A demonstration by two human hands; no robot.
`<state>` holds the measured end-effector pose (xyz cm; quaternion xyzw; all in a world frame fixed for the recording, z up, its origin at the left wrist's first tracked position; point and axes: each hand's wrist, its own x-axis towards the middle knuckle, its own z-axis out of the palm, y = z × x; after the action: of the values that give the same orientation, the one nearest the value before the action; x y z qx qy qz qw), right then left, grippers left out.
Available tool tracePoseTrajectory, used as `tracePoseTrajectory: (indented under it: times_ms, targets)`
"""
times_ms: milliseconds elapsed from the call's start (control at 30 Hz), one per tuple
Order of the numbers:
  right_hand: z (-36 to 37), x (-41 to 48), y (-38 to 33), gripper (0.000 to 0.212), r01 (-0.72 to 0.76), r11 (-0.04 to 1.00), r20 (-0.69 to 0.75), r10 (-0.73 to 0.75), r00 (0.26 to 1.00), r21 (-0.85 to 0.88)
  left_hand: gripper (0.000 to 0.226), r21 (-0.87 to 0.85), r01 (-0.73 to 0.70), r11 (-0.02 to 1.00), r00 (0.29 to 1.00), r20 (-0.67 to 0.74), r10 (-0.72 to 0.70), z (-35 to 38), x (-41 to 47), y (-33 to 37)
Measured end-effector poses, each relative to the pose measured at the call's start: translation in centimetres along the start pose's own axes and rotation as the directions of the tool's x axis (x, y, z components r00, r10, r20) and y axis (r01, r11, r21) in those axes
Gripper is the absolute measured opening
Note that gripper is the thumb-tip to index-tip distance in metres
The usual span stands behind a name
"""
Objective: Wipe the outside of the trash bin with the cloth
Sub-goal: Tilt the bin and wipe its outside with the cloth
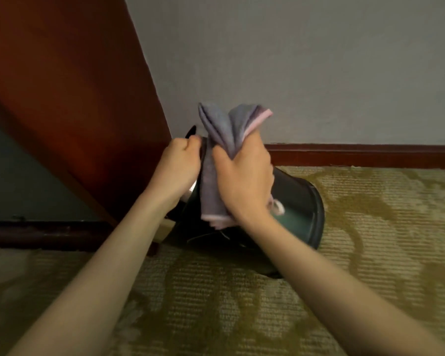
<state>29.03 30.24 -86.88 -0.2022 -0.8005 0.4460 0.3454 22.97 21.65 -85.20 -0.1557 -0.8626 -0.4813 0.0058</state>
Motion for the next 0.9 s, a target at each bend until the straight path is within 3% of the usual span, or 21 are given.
tracePoseTrajectory:
  times_ms: [133,233,433,567,700,900]
  targets:
    - [0.6,-3.2,0.4,0.028,0.059,0.995,-0.046,-0.055,0.997,0.078,0.047,0.026,0.117,0.993,0.992,0.05,-0.119,0.1,2.0,-0.9]
    - [0.3,-2.1,0.4,0.028,0.063,0.994,-0.048,-0.059,0.997,0.086,0.037,-0.011,0.062,0.998,0.998,0.024,-0.062,0.1,1.2,-0.6]
    - [-0.4,3.3,-0.1,0.033,-0.175,0.985,0.063,0.175,0.983,-0.016,0.045,-0.062,0.001,0.998,1.0,-0.006,-0.002,0.6,-0.6,0.9]
    - [-0.7,6.6,0.2,0.022,-0.193,0.976,0.172,0.208,0.963,-0.101,0.048,-0.071,0.001,0.997,1.0,0.012,-0.001,1.1,-1.7,1.3]
    - [0.4,10.2,1.5,0.05,-0.274,0.949,0.321,0.312,0.894,-0.159,0.05,-0.094,-0.01,0.996,0.999,0.046,0.015,1.2,-3.1,1.5]
    - [1.7,13.2,3.8,0.059,-0.251,0.903,0.507,0.406,0.76,-0.347,0.048,-0.071,-0.081,0.994,0.993,0.075,0.086,0.8,-4.6,1.6]
